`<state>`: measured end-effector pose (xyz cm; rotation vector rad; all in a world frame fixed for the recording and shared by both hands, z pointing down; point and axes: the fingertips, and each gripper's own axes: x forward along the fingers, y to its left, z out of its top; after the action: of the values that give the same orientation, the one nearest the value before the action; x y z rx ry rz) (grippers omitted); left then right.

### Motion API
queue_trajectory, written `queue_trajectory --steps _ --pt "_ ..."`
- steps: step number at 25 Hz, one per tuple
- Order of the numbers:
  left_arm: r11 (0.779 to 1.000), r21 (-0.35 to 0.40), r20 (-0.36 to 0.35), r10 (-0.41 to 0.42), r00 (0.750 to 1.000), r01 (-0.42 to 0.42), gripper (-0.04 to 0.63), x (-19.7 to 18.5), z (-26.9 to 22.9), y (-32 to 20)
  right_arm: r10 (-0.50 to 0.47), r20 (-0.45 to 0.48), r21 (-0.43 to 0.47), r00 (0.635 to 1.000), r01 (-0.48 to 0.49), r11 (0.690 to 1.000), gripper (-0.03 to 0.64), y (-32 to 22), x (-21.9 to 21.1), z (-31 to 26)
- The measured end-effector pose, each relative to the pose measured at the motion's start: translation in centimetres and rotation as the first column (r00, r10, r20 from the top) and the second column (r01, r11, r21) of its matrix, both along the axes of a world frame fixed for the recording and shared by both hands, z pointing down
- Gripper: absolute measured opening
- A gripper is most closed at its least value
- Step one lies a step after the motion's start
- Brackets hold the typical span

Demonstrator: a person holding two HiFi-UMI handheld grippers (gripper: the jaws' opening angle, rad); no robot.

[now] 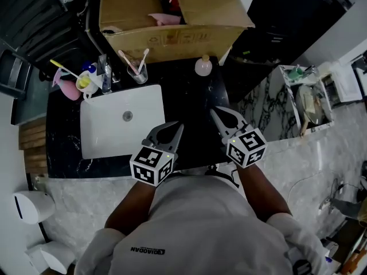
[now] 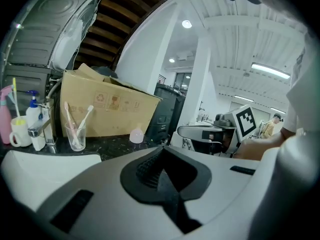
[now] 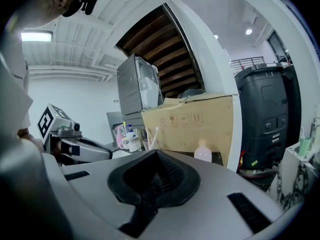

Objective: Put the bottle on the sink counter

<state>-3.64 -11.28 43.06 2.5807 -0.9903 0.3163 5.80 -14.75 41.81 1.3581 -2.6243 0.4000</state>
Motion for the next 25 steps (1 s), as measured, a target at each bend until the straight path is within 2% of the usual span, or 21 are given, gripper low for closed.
queue_trajectory --steps 9,13,20,25 --pt "0.995 0.022 -0.009 0.1 0.995 -0.1 0.011 -1.5 -0.5 1.7 0.093 0.0 0.007 0.996 -0.093 0.996 0.04 2.9 -1.1 -0.2" --pt "0.994 0.024 -0.015 0.109 0.994 -0.109 0.011 -1.9 -0.8 2.3 0.091 -0.001 0.016 0.996 -0.091 0.996 0.04 3.9 -1.9 -0.8" --pt "0.996 0.049 -0.033 0.07 0.997 -0.068 0.011 -1.9 -2.3 4.0 0.043 0.027 0.045 0.999 -0.044 0.998 0.04 6.0 -2.1 -2.4" --pt "0.998 0.054 -0.026 -0.014 1.0 0.015 0.011 -1.5 -2.5 5.4 -0.011 0.039 0.043 0.999 0.009 0.999 0.04 7.6 -0.6 -2.6"
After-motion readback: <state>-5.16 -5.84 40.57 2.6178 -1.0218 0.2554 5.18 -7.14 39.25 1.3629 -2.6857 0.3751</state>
